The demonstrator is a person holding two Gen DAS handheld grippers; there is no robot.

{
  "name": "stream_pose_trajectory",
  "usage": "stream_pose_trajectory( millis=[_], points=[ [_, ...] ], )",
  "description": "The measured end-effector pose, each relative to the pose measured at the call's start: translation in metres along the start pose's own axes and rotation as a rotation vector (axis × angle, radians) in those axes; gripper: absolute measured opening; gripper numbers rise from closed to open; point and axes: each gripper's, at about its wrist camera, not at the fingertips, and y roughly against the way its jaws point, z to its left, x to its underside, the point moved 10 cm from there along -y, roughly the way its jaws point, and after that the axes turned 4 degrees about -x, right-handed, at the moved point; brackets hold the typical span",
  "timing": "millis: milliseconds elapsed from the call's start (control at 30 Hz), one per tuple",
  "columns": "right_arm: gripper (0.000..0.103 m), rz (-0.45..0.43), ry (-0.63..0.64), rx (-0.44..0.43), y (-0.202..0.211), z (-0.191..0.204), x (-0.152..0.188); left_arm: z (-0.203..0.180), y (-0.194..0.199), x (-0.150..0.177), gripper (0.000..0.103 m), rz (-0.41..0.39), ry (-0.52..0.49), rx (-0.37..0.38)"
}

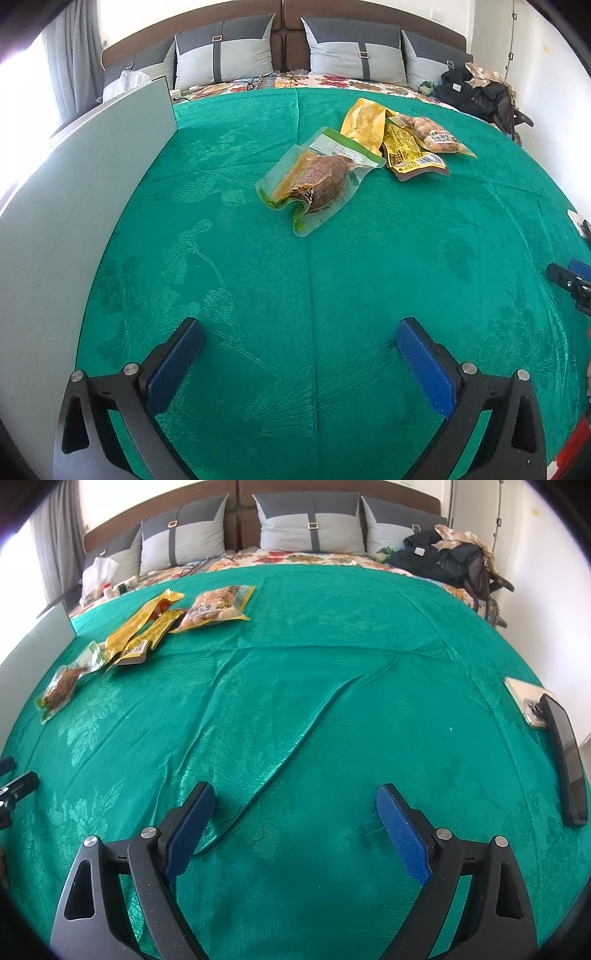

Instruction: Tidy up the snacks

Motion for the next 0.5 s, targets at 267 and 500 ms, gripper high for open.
stream_pose_trajectory(
  millis=[267,500],
  points=[
    [0.094,0.006,0.001,-0.001,-0.0019,0.0010,-0.0008,-0.0003,-0.0001,-0.0005,0.103,0.000,0.000,0.000],
    [0.094,0.008,0.001,-0.002,-0.0023,0.0013,-0.0011,-0.0002,-0.0001,-0.0005,0.103,0.000,-0.001,0.000]
  ],
)
